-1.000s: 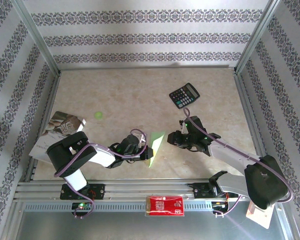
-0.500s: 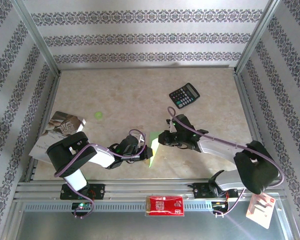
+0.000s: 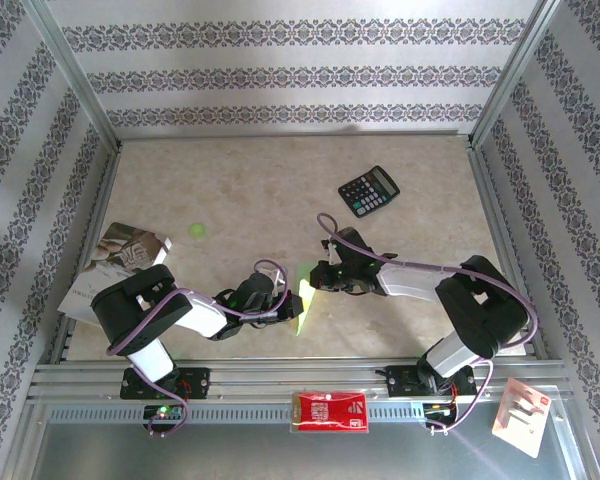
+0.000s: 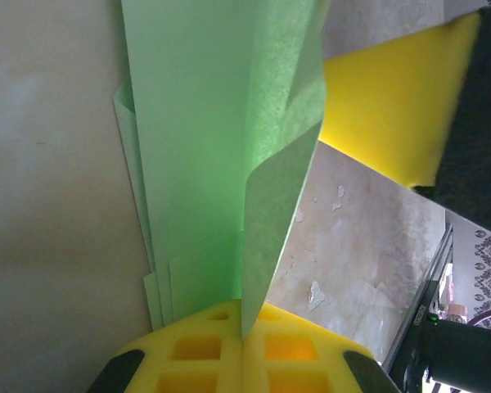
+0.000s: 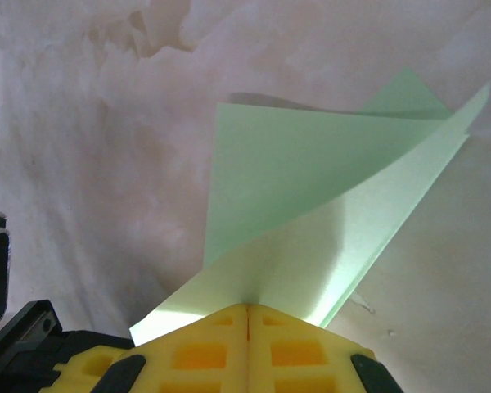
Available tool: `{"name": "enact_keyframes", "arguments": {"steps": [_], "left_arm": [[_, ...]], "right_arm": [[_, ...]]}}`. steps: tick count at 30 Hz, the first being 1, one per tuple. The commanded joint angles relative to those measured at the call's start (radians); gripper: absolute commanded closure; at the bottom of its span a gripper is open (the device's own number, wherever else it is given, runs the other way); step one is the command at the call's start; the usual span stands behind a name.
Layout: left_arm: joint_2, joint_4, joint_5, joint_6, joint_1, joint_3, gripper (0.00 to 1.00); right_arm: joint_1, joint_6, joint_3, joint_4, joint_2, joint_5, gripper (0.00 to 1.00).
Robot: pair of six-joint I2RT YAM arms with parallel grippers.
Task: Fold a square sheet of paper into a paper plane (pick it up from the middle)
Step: Fold the wing for the fifth time at the center of the table.
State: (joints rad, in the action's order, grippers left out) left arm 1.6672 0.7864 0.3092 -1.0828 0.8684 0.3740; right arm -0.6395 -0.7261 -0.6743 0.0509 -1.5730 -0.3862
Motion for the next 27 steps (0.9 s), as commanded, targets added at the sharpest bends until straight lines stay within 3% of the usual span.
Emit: {"name": "enact_keyframes", "arguments": {"steps": [1, 27], "left_arm": [[0.009, -0.041, -0.029, -0.018, -0.011, -0.035, 1.0], [0.032, -0.071, -0.027, -0.065, -0.011, -0.033, 1.0]], "right_arm": [[-0.013, 0.019, -0.033, 0.03, -0.025, -0.003, 0.94], [0.006, 0.042, -0.04, 0.041, -0.09, -0.008, 0.94]]}}
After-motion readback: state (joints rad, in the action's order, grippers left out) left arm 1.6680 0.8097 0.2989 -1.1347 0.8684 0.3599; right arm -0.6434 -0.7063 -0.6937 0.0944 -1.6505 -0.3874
